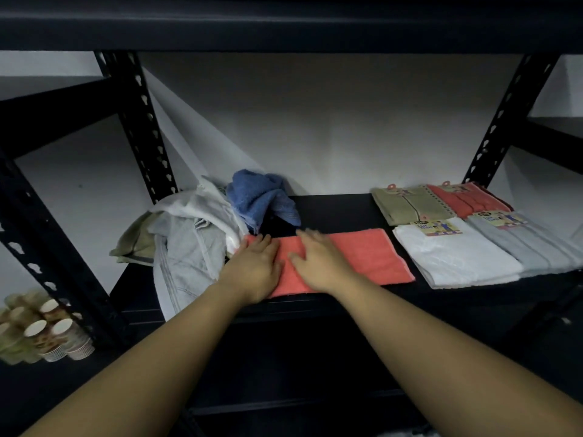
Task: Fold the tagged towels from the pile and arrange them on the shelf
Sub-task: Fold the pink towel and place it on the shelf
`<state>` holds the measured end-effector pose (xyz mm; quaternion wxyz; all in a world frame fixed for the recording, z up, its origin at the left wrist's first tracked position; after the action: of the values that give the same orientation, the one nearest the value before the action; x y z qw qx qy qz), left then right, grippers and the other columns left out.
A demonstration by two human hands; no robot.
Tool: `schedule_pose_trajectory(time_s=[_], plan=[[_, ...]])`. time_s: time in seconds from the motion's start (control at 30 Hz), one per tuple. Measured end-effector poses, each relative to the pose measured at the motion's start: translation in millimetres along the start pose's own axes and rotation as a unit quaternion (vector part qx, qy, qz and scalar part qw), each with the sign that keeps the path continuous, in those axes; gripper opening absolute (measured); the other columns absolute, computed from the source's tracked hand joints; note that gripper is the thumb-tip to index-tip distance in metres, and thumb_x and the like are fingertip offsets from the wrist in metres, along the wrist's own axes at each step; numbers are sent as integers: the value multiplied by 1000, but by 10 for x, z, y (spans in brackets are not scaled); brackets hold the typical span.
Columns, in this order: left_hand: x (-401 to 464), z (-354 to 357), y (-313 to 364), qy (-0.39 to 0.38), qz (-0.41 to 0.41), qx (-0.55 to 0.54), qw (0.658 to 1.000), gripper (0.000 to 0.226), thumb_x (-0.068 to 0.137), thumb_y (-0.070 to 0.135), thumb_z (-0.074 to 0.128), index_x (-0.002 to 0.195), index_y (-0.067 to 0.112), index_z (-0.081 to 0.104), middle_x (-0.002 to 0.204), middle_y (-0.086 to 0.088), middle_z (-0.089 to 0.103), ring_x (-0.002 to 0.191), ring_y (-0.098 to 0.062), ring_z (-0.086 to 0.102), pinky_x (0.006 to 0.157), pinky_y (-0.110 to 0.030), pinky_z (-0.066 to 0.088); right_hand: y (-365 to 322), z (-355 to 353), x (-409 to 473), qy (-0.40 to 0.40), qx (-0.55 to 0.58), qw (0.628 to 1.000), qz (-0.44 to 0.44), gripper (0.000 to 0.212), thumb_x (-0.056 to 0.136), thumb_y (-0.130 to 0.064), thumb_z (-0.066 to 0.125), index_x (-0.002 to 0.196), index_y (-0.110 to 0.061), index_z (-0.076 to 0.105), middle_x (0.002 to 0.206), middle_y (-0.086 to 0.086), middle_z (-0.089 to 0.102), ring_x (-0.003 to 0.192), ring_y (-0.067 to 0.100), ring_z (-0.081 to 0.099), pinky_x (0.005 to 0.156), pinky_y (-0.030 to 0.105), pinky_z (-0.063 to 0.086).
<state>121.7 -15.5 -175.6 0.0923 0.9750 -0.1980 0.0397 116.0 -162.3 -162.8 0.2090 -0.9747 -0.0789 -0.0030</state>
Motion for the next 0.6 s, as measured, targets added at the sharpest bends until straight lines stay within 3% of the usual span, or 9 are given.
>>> schedule_pose_trajectory(time_s=[0.1, 0.2, 0.37, 0.43, 0.5, 0.57, 0.6], plan=[[-39, 70, -66, -15, 1, 11, 1000, 69, 107, 55, 20, 165, 16, 17, 172, -7, 13, 159, -21, 8, 127, -35, -5, 217, 122, -72, -54, -87, 995, 5, 75, 103, -67, 27, 166, -28, 15, 174, -3, 4, 160, 16, 3, 129, 48, 2], [-51, 65, -53, -29, 5, 16, 999, 69, 108, 56, 19, 165, 19, 12, 173, -4, 8, 159, -18, 3, 128, -35, -8, 649, -68, -157, -65, -119, 990, 41, 82, 96, -79, 14, 165, -35, 4, 173, -7, -8, 160, 15, -4, 129, 51, -2], [-54, 58, -44, -36, 5, 17, 999, 70, 108, 57, 19, 165, 19, 10, 173, -3, 6, 159, -18, 2, 127, -35, -9, 1193, -309, -199, -62, -101, 987, 104, 83, 102, -70, 21, 166, -22, 1, 173, 0, -10, 160, 17, -6, 130, 43, 1], [-57, 64, -51, -34, 7, 17, 999, 70, 107, 56, 19, 165, 19, 10, 173, -4, 7, 159, -18, 2, 128, -35, -8, 1257, -350, -192, -39, -58, 990, 124, 76, 107, -57, 29, 166, -13, 9, 174, 7, -4, 161, 21, 0, 129, 39, 6], [-55, 68, -58, -33, 8, 15, 999, 70, 107, 57, 19, 165, 19, 10, 173, -4, 7, 159, -18, 3, 128, -35, -8, 1316, -409, -207, 26, -22, 988, 151, 65, 107, -43, 38, 157, -2, 33, 170, 18, 17, 157, 31, 21, 125, 39, 21], [-60, 67, -60, -35, 7, 11, 999, 71, 107, 58, 19, 165, 19, 9, 173, -4, 7, 159, -17, 2, 128, -35, -9, 1316, -454, -247, 101, -40, 979, 172, 53, 104, -40, 44, 135, 2, 53, 148, 24, 46, 138, 40, 42, 113, 45, 37], [-62, 67, -62, -35, 6, 9, 999, 72, 106, 59, 19, 165, 19, 9, 173, -4, 7, 159, -17, 1, 127, -35, -9, 1298, -467, -270, 128, -68, 972, 186, 51, 102, -43, 45, 126, 0, 57, 135, 21, 51, 129, 39, 46, 105, 47, 41]])
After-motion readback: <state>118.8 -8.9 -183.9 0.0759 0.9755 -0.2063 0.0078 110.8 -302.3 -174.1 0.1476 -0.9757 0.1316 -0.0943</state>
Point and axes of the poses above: each hand's wrist, its own x-axis towards the middle knuckle, its own z-axis out of the palm, y = z × x, the point moved 6 cm from there along x, towards the middle knuckle
